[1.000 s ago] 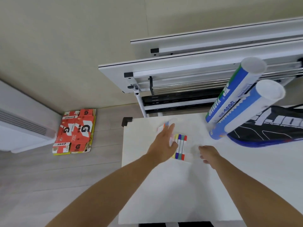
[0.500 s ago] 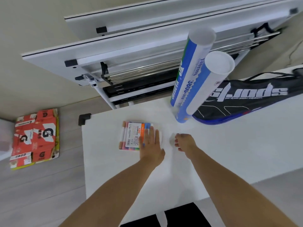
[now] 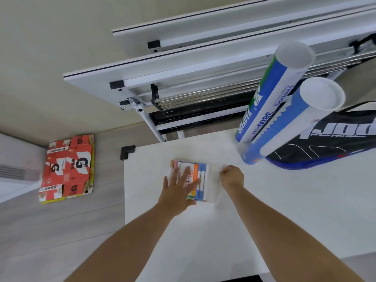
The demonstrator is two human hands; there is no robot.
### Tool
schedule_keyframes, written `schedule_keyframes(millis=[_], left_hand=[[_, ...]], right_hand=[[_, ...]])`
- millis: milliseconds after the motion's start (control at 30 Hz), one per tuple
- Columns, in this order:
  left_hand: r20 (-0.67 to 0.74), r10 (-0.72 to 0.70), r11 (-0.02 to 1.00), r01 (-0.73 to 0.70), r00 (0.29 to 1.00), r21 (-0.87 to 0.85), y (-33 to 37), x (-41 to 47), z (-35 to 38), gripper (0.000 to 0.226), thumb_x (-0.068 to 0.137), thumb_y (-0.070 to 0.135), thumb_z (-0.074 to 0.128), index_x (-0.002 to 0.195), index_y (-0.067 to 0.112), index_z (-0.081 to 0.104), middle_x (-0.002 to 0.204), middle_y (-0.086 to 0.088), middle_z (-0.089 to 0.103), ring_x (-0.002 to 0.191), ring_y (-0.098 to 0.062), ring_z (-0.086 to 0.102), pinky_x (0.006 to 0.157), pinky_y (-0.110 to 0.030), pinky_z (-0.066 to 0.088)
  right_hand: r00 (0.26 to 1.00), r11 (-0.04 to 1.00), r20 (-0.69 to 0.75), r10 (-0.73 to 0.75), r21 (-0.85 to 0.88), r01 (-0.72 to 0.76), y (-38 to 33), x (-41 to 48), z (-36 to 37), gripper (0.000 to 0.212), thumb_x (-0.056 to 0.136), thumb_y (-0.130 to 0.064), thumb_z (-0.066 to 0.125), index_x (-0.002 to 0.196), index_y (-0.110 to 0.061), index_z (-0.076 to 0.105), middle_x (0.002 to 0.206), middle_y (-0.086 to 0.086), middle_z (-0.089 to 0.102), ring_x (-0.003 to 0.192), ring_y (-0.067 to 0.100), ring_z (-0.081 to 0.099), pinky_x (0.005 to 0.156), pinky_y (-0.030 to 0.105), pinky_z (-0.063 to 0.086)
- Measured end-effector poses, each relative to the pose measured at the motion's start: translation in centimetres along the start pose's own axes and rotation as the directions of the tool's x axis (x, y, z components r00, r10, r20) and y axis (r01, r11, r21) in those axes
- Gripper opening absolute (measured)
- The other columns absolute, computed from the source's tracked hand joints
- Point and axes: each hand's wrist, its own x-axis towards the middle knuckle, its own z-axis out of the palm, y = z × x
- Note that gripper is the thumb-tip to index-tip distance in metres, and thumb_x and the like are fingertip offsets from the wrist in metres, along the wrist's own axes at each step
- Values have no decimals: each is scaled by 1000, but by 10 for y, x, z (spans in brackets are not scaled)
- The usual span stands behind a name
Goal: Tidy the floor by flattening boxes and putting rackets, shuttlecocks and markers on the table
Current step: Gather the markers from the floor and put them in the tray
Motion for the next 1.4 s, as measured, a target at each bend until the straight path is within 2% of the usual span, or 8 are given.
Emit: schedule_keyframes(millis=[200,333,400,500,567,733,1200,1400], left_hand=[[-38,-41,999,41,998,3,3,-4,6,85,91,66,50,152,51,-7,162,2,-30,146,-37,-32,117,-69,10],[-54,-85,996,83,995,-25,7,-13,6,79,93,67,44,152,51,-7,162,1,-30,146,-37,-31,114,-68,17],[-74,-129,991,128,989,-28,11,-18,5,78,94,68,41,153,50,-7,163,0,-28,147,-38,-27,112,-66,27],[-49,-213,975,209,976,-75,17,-21,8,79,94,69,37,152,49,-12,163,-2,-27,146,-40,-28,111,-64,29],[-24,-231,970,228,973,-87,17,-22,8,80,94,70,36,150,50,-17,162,-1,-29,146,-41,-29,113,-65,26],[15,-221,970,222,975,-96,16,-25,1,81,95,68,39,151,49,-16,161,-1,-33,145,-40,-30,115,-66,20],[59,-256,957,261,965,-123,-27,-10,-15,81,95,64,43,153,48,-11,160,0,-35,144,-38,-33,115,-70,13],[34,-274,951,276,961,-138,-68,5,-22,81,94,64,46,152,52,-10,160,5,-35,144,-36,-34,114,-71,12]], right_hand=[[999,999,12,-41,-9,41,-4,-1,3,20,91,-10,48,91,-5,68,101,14,68,96,34,63,78,31,48],[983,998,176,-60,13,59,6,-8,-9,31,95,-21,55,124,-15,66,128,4,64,120,26,58,103,30,42],[982,1000,190,13,13,-16,19,-18,-10,41,91,-33,59,130,-18,61,126,2,65,113,22,61,105,33,43],[966,995,239,99,-14,-99,34,-37,0,24,86,-39,59,82,-18,70,74,-2,73,76,19,69,83,32,55],[958,989,260,117,62,-138,34,-51,7,32,85,-31,62,59,-13,63,53,-1,66,64,21,70,76,36,58],[982,993,159,104,47,-112,23,-64,12,26,88,-22,59,65,-11,64,58,-1,66,62,20,66,58,24,47],[983,984,154,-99,-129,120,-16,-50,38,28,95,-22,49,82,-6,68,91,11,70,92,29,64,69,24,37],[955,965,236,-178,-150,217,-46,-33,48,30,97,-20,46,103,-4,70,115,15,68,113,31,59,89,26,42]])
